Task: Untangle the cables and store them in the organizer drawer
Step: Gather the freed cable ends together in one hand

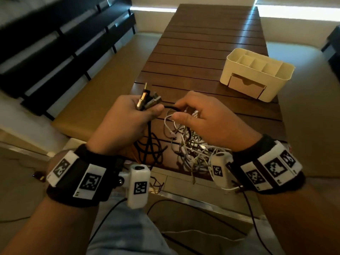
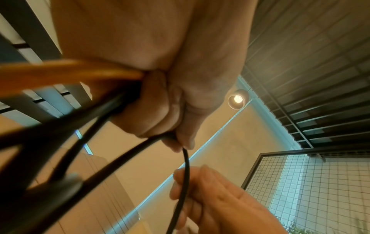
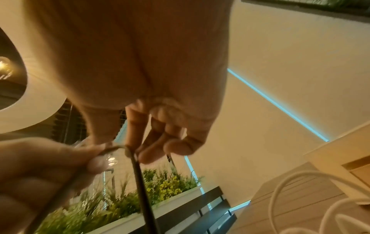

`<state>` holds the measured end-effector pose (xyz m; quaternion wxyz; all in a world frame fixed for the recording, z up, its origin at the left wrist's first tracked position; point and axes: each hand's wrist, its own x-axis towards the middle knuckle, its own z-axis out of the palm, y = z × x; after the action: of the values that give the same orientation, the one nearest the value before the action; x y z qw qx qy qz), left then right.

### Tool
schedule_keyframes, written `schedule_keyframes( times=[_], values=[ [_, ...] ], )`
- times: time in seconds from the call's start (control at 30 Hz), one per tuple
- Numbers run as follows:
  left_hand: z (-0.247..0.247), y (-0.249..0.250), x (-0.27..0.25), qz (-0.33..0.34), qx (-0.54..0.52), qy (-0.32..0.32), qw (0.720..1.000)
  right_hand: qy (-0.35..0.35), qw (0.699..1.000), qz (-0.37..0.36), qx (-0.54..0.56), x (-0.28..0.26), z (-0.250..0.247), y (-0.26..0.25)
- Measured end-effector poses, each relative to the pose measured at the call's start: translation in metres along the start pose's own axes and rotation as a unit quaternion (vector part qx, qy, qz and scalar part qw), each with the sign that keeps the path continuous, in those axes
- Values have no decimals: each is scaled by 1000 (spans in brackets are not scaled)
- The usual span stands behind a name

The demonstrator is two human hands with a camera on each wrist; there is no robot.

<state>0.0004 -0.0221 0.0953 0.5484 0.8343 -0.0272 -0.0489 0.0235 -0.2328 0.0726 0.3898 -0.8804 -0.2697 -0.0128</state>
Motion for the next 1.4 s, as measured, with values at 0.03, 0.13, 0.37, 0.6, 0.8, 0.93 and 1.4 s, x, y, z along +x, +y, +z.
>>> schedule_keyframes(
  times=[0.03, 0.13, 0.37, 0.6, 0.8, 0.93, 1.4],
  values=[
    [0, 3, 0, 2, -13, -4, 1000, 31, 999, -16, 1, -1, 2, -3],
    [-4, 6, -13, 11, -40, -2, 999, 51, 999, -3, 7, -12, 7, -9],
    [-50, 17, -29, 79, -117, 82, 987, -114, 914, 268, -282, -26, -12, 43],
    [-80, 24, -36, 110, -132, 139, 975, -281, 899, 327, -78, -38, -18, 19],
    [-47, 21, -35, 96, -154, 83, 980, -328, 924, 180, -81, -36, -5, -25],
    [-22, 16, -32, 91, -200, 66, 973, -166, 982, 92, -10, -31, 10, -40],
    [11, -8, -27, 34, -289, 63, 955, -233, 967, 102, 24, -28, 37, -35]
  ],
)
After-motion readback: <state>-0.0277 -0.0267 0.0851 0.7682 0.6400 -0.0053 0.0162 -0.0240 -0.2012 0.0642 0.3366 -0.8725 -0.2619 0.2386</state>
